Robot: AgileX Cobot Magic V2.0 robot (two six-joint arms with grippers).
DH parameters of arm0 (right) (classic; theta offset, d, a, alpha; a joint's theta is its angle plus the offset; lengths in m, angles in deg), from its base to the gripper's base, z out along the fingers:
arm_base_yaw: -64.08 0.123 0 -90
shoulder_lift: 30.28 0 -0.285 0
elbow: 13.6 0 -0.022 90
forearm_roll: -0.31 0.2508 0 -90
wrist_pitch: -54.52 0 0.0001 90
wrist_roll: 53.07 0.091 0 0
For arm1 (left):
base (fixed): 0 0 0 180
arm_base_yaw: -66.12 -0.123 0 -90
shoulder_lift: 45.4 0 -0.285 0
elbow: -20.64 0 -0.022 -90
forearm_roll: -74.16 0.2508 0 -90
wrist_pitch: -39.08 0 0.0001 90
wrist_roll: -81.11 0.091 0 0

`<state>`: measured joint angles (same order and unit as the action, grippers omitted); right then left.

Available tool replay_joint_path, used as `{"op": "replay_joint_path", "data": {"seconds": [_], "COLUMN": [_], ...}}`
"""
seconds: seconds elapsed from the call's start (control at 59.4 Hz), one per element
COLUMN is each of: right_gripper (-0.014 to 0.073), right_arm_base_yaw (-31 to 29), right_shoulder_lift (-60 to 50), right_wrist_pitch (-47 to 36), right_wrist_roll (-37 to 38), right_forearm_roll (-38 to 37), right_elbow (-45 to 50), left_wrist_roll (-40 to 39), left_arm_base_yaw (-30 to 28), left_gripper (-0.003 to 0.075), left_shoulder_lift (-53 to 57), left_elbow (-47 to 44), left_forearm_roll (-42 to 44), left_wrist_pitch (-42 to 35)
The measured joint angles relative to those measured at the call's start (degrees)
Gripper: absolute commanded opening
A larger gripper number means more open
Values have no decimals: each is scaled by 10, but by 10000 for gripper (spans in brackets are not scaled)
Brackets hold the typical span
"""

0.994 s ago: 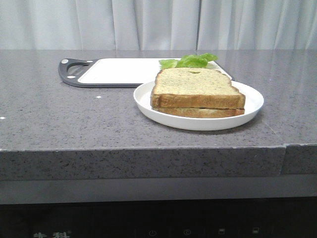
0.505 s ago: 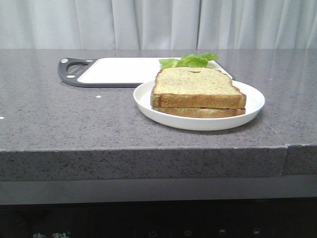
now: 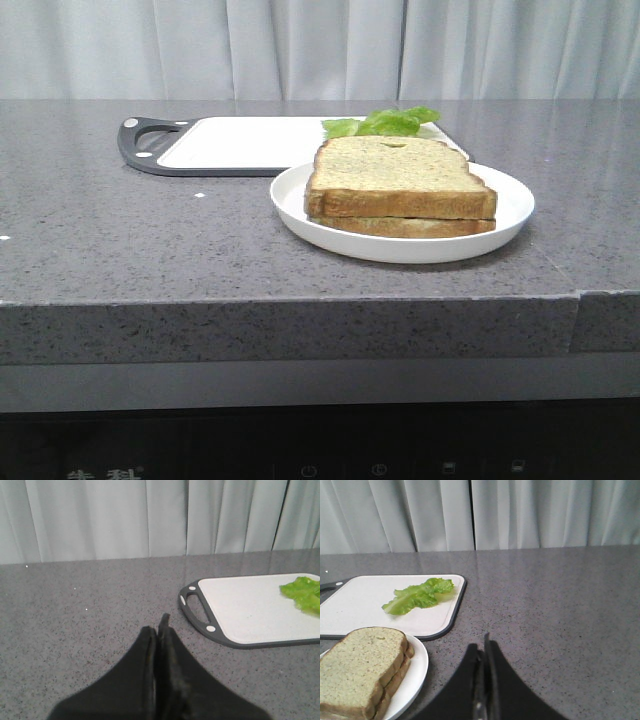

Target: Left arm grabs bread, right arm adds lettuce

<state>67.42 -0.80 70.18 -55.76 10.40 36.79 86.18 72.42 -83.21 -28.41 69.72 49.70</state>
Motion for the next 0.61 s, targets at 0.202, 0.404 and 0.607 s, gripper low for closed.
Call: {"op": "replay_joint_path", "data": {"seconds": [0.202,0.404,0.607], "right_gripper": [446,661,661], "right_arm_base_yaw": [0,0,0], "right_shoulder_lift": [11,11,11], "right_wrist_pitch": [1,1,1], "right_wrist_roll": [1,0,0], "right_forearm_roll": [0,0,-1], "right_elbow": [-1,-2,-2], "left_wrist_roll": [0,0,0], "left_arm_base_yaw": [0,0,9], "left_gripper": [497,673,673], "left_shoulder_lift": [-9,-11,-61], "left_elbow": [0,0,27], "left_forearm_roll": [0,-11,-76], "left_wrist_pitch": [4,4,49]}}
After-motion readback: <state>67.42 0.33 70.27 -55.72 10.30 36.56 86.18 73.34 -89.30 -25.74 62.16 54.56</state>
